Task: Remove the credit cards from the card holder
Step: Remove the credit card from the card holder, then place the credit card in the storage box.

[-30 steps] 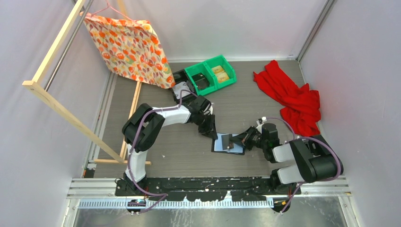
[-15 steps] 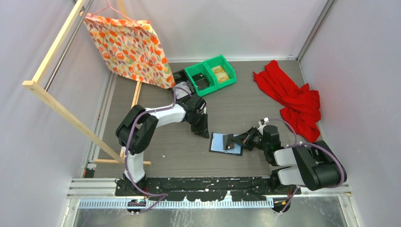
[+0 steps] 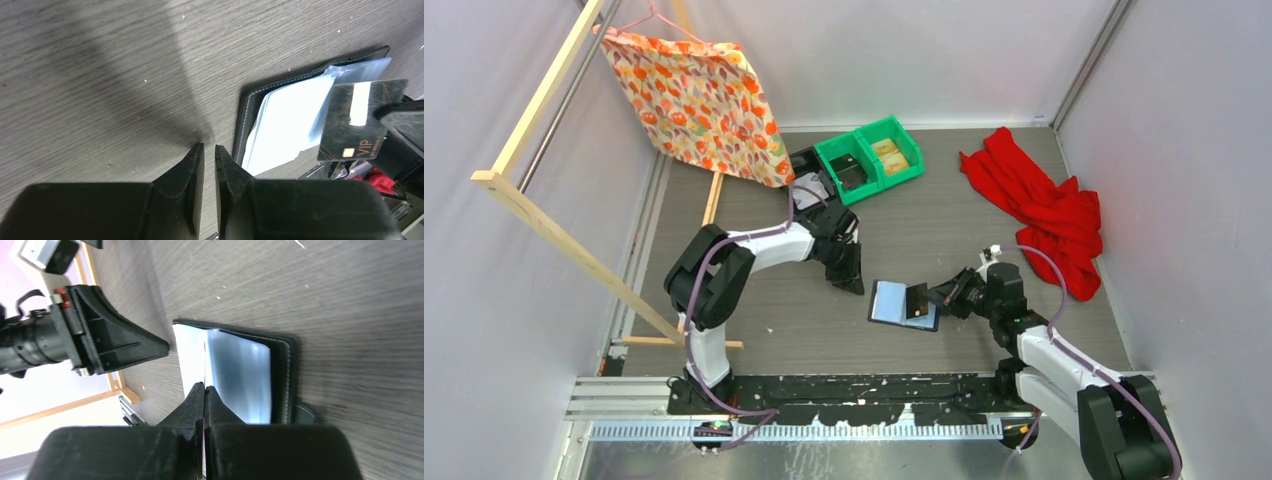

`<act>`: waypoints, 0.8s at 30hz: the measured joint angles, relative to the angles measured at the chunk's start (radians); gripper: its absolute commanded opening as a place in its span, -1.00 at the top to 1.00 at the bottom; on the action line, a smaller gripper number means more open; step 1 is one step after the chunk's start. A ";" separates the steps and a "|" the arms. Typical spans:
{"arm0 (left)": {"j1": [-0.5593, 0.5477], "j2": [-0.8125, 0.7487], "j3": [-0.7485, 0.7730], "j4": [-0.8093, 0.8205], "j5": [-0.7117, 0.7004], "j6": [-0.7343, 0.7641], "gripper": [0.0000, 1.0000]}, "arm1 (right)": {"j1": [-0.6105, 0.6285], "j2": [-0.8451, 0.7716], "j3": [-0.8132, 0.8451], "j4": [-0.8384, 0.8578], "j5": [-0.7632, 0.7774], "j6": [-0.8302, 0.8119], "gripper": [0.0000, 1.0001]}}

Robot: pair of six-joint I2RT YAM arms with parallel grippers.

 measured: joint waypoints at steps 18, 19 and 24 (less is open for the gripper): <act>0.038 -0.337 0.036 -0.140 -0.062 0.007 0.66 | 0.000 -0.134 0.344 -0.460 0.106 -0.103 0.98; 0.061 -0.368 0.038 -0.153 -0.068 0.009 0.65 | 0.003 -0.118 0.387 -0.472 0.125 -0.103 0.98; 0.188 -0.515 0.012 -0.184 -0.106 0.011 0.65 | 0.146 0.022 0.528 -0.489 0.343 -0.066 0.98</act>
